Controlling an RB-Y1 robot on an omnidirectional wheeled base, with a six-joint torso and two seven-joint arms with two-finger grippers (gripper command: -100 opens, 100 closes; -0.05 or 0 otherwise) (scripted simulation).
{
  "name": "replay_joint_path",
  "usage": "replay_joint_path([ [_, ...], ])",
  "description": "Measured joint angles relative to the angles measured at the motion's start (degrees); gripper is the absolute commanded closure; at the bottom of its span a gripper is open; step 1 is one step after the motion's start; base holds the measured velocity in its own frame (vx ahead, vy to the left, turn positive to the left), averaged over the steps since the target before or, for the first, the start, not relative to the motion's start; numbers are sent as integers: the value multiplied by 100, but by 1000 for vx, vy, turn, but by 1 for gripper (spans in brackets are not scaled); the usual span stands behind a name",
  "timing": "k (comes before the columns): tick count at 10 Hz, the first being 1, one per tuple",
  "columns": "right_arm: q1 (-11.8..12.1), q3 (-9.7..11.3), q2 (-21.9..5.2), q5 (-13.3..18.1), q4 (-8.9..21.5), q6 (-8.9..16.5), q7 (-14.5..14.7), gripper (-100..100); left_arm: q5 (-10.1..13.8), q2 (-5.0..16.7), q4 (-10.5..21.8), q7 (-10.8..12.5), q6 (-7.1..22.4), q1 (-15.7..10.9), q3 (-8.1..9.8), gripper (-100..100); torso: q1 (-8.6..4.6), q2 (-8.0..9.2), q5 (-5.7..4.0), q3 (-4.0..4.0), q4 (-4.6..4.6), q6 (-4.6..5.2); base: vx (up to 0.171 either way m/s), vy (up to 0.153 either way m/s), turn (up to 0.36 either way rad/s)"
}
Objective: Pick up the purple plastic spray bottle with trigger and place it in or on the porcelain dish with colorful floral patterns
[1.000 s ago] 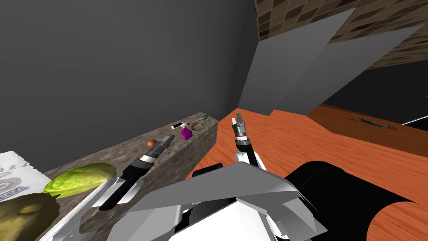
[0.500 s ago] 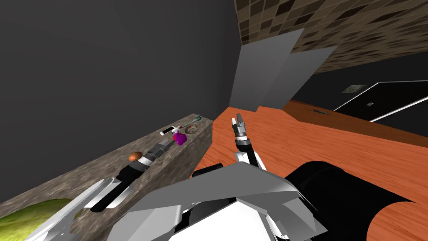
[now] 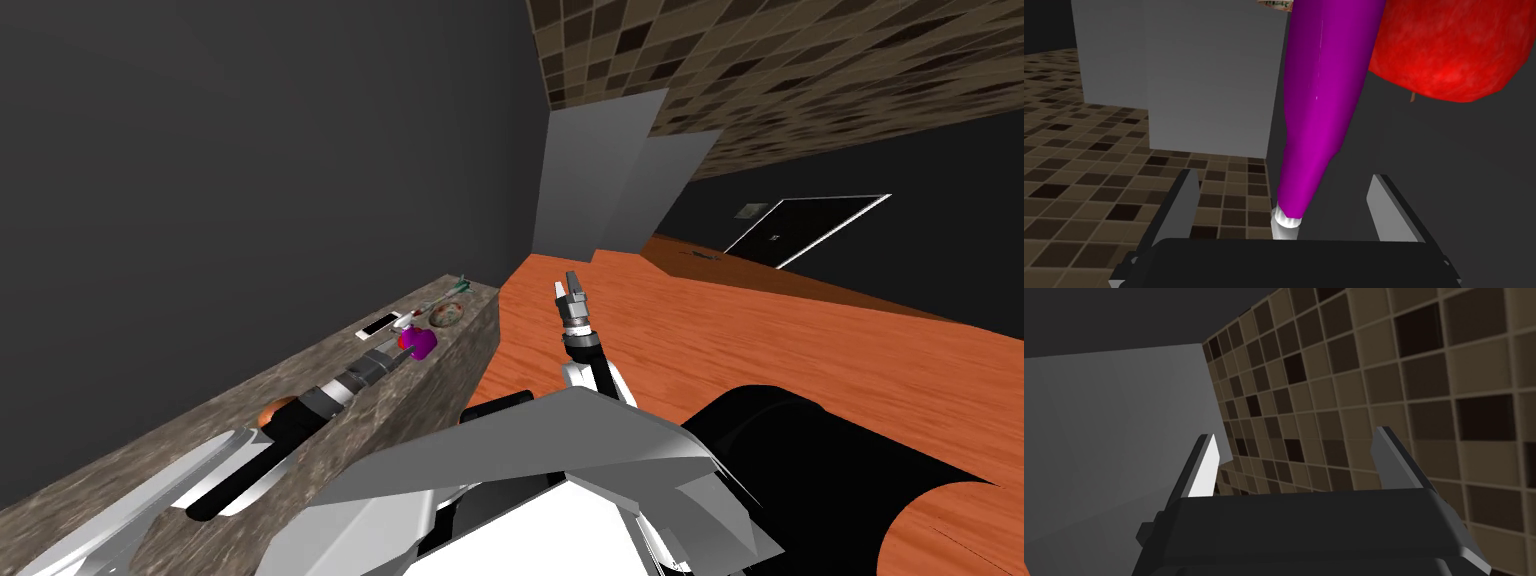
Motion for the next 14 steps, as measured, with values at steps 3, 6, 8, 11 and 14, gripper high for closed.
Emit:
replay_joint_path([
  [3, 1, 0, 0, 0, 0, 0, 0, 0, -97, 238, 216, -210, -145, -3, -38, 0, -10, 5, -2, 3, 1, -4, 3, 23, -121],
  [6, 0, 0, 0, 0, 0, 0, 0, 0, -96, 237, 216, -208, -144, -3, -38, 100, -21, 7, -4, 4, 2, -4, 0, 0, 0],
  [8, 0, 0, 1, 0, 0, 0, 0, 0, -97, 239, 215, -211, -141, -4, -35, 100, -21, 7, -3, 3, 0, -3, 0, 0, 0],
  [11, 0, 0, 1, 0, 0, 0, 0, 0, -97, 238, 216, -210, -141, -4, -36, 100, -22, 7, -3, 4, 1, -3, 0, 0, 0],
  [14, 0, 0, 1, 0, 0, 0, 0, 0, -70, 311, 249, -103, -144, -34, -21, 100, -16, 23, -3, 12, 2, -6, -48, 12, -3],
])
